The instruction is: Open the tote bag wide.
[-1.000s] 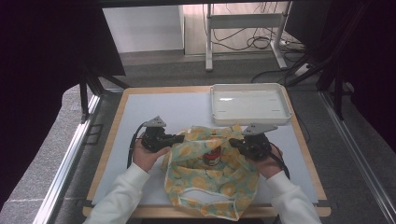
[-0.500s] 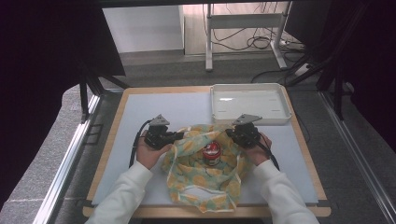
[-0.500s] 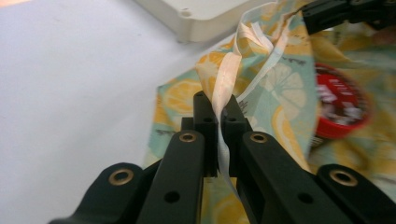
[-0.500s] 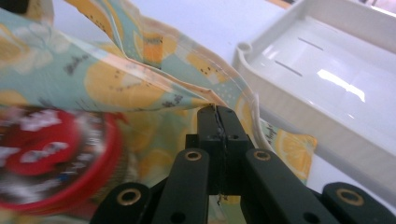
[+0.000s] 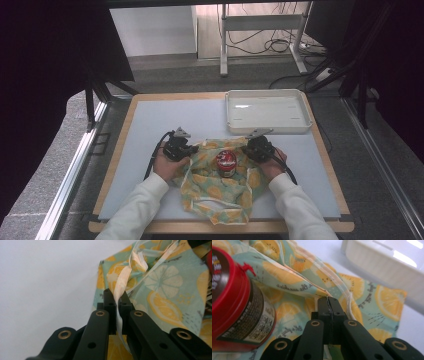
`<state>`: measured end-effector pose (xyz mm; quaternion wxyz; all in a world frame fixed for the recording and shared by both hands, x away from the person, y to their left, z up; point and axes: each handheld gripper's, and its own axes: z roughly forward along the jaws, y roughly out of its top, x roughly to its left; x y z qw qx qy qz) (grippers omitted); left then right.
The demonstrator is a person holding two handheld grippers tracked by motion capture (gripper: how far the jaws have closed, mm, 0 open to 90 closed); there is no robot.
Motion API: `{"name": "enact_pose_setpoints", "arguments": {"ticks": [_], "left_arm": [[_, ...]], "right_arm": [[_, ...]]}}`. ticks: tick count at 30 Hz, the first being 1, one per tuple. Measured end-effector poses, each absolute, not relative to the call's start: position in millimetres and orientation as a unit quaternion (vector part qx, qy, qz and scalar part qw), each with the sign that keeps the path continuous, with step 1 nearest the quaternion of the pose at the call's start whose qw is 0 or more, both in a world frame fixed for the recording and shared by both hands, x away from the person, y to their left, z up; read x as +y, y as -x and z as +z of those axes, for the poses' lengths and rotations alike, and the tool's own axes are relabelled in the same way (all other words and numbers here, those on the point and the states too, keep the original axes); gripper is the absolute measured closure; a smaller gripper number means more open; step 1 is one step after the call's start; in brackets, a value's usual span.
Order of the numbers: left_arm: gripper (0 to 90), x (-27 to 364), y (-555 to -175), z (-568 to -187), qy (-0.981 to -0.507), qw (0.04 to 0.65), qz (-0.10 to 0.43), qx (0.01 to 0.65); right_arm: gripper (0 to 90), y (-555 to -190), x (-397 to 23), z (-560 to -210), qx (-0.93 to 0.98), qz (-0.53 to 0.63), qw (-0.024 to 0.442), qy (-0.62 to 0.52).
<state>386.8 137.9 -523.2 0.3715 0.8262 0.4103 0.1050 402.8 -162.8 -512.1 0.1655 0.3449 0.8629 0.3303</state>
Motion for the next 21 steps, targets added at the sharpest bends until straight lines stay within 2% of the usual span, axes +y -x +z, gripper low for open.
{"name": "enact_pose_setpoints", "arguments": {"ticks": [8,12,14,17,18,19,20,21], "left_arm": [[87.9,137,-387,-536,-0.830,0.366,0.084,0.413],[80.7,138,-387,-535,-0.824,0.375,0.078,0.417],[69.7,141,-386,-532,-0.819,0.382,0.081,0.419],[45.9,147,-386,-525,-0.801,0.404,0.090,0.431],[45.9,150,-385,-522,-0.796,0.412,0.087,0.435],[33.4,157,-383,-516,-0.790,0.424,0.077,0.437],[28.8,157,-383,-516,-0.790,0.424,0.077,0.437],[23.8,165,-380,-509,-0.782,0.435,0.069,0.442]], "right_arm": [[88.9,-401,-164,-521,0.866,0.326,0.143,-0.350],[88.4,-401,-166,-521,0.863,0.333,0.134,-0.356],[86.7,-401,-167,-521,0.861,0.338,0.133,-0.355],[69.0,-400,-169,-515,0.854,0.354,0.139,-0.355],[69.0,-400,-169,-515,0.854,0.354,0.139,-0.355],[56.5,-396,-169,-510,0.849,0.362,0.147,-0.357],[56.5,-396,-169,-510,0.849,0.362,0.147,-0.357],[47.5,-393,-170,-503,0.844,0.372,0.155,-0.354]]}}
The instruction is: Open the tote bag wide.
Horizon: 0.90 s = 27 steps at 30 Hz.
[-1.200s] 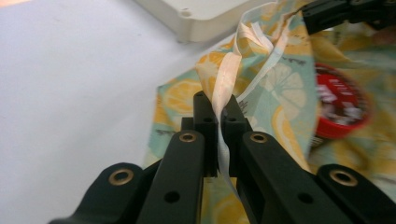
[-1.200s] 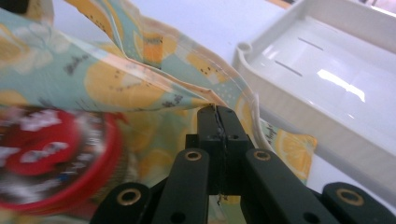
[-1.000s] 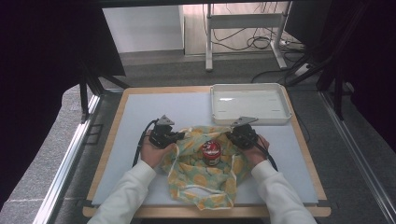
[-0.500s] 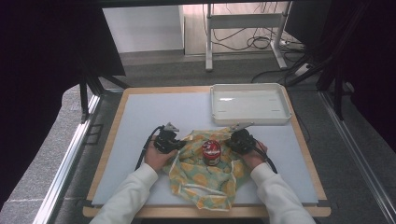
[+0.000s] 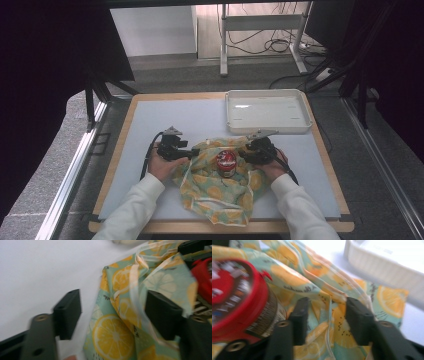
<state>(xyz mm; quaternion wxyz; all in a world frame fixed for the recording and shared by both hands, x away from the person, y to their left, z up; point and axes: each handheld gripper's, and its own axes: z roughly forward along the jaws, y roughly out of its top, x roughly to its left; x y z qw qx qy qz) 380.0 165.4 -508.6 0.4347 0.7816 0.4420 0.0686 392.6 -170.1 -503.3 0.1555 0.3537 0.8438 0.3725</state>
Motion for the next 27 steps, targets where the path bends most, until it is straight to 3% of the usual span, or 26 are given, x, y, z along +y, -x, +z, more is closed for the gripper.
{"name": "enact_pose_setpoints", "arguments": {"ticks": [1,2,5,10,13,14,15,18,19,20,21,22,27], "left_arm": [[20.2,165,-380,-509,-0.782,0.435,0.069,0.442],[18.4,175,-374,-500,-0.774,0.449,0.068,0.441],[15.0,183,-369,-492,-0.765,0.464,0.070,0.442],[20.1,187,-360,-474,-0.759,0.489,0.078,0.422],[48.8,177,-347,-465,-0.783,0.478,0.098,0.386],[56.4,177,-347,-465,-0.783,0.478,0.098,0.386],[56.4,175,-344,-463,-0.788,0.477,0.095,0.379],[77.2,169,-334,-461,-0.801,0.469,0.078,0.364],[77.2,167,-331,-461,-0.804,0.466,0.073,0.362],[83.6,161,-326,-463,-0.814,0.453,0.070,0.357],[85.7,161,-326,-463,-0.814,0.453,0.070,0.357],[87.1,153,-324,-465,-0.826,0.438,0.067,0.347],[89.9,131,-326,-471,-0.848,0.408,0.063,0.332]], "right_arm": [[47.5,-393,-170,-503,0.844,0.372,0.155,-0.354],[39.7,-388,-173,-493,0.836,0.383,0.166,-0.358],[36.0,-385,-177,-482,0.823,0.404,0.166,-0.363],[32.5,-376,-187,-462,0.810,0.434,0.162,-0.358],[47.1,-367,-192,-450,0.809,0.450,0.161,-0.343],[47.1,-367,-192,-450,0.809,0.450,0.161,-0.343],[52.1,-364,-194,-448,0.809,0.451,0.158,-0.342],[68.9,-348,-199,-440,0.817,0.448,0.139,-0.336],[68.9,-348,-199,-440,0.817,0.448,0.139,-0.336],[76.0,-339,-199,-439,0.824,0.443,0.131,-0.327],[76.0,-339,-199,-439,0.824,0.443,0.131,-0.327],[81.8,-330,-195,-438,0.832,0.438,0.124,-0.318],[87.3,-321,-181,-440,0.851,0.419,0.117,-0.295]]}}
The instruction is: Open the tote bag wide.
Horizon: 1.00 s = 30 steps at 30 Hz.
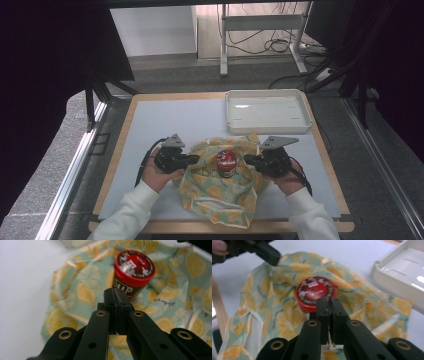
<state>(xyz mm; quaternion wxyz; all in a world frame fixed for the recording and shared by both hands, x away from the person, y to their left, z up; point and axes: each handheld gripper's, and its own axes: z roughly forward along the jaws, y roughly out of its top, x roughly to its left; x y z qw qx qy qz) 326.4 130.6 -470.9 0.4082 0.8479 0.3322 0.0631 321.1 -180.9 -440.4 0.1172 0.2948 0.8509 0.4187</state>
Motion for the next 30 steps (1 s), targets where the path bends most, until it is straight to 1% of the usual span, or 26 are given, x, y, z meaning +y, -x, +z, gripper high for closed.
{"name": "enact_pose_setpoints", "arguments": {"ticks": [2,3,4,5,6,7,13,16,19,24,30], "left_arm": [[89.9,119,-333,-479,-0.856,0.390,0.060,0.334],[90.0,113,-344,-490,-0.861,0.376,0.047,0.341],[90.0,113,-344,-490,-0.861,0.376,0.047,0.341],[90.0,112,-349,-496,-0.861,0.371,0.040,0.345],[90.0,112,-353,-500,-0.862,0.366,0.037,0.349],[90.0,113,-358,-507,-0.864,0.356,0.038,0.354],[90.0,118,-365,-514,-0.862,0.341,0.052,0.371],[90.0,120,-367,-517,-0.860,0.340,0.050,0.377],[90.0,123,-369,-520,-0.858,0.338,0.044,0.385],[90.0,122,-372,-526,-0.858,0.333,0.037,0.390],[90.0,124,-370,-523,-0.854,0.344,0.037,0.388]], "right_arm": [[88.7,-320,-175,-447,0.859,0.402,0.112,-0.296],[88.9,-323,-175,-460,0.865,0.384,0.100,-0.307],[88.9,-323,-175,-460,0.865,0.384,0.100,-0.307],[89.0,-327,-180,-476,0.867,0.367,0.090,-0.325],[89.0,-327,-180,-476,0.867,0.367,0.090,-0.325],[89.0,-330,-187,-487,0.867,0.352,0.084,-0.343],[89.0,-339,-208,-498,0.856,0.336,0.096,-0.381],[89.1,-342,-215,-503,0.852,0.330,0.099,-0.395],[89.1,-348,-226,-512,0.845,0.324,0.087,-0.416],[89.1,-350,-229,-516,0.842,0.324,0.078,-0.423],[89.1,-347,-226,-508,0.843,0.334,0.092,-0.412]]}}
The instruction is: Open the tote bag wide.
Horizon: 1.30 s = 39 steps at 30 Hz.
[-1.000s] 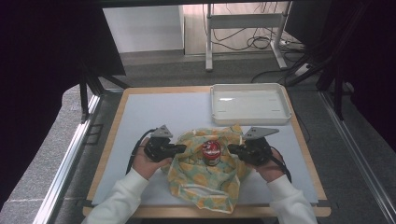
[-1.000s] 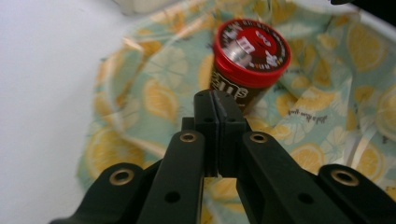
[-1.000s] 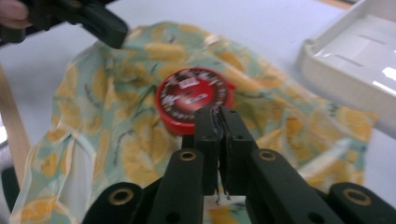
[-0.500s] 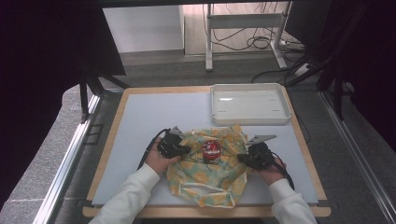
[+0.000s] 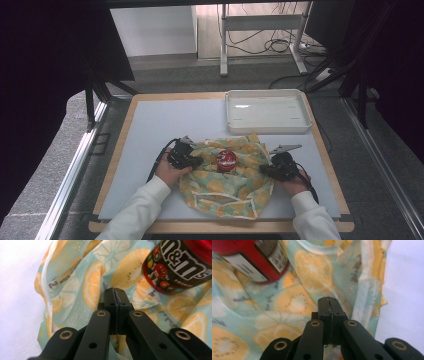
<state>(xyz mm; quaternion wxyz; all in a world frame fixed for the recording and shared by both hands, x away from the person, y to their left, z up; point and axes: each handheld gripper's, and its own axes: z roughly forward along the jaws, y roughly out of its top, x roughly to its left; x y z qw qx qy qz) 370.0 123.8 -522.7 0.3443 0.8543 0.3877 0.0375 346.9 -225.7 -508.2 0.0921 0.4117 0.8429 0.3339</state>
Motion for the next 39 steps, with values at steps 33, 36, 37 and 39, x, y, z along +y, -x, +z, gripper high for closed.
{"name": "enact_pose_setpoints", "arguments": {"ticks": [33,36,37,39], "left_arm": [[85.3,173,-316,-460,-0.809,0.455,0.065,0.366],[71.2,174,-311,-462,-0.811,0.456,0.069,0.360],[66.1,174,-308,-462,-0.809,0.456,0.074,0.364],[54.0,176,-301,-461,-0.806,0.455,0.088,0.369]], "right_arm": [[87.4,-322,-189,-445,0.838,0.436,0.124,-0.304],[77.1,-320,-189,-444,0.836,0.437,0.126,-0.306],[72.5,-320,-189,-445,0.836,0.436,0.130,-0.308],[58.7,-319,-186,-446,0.836,0.433,0.137,-0.307]]}}
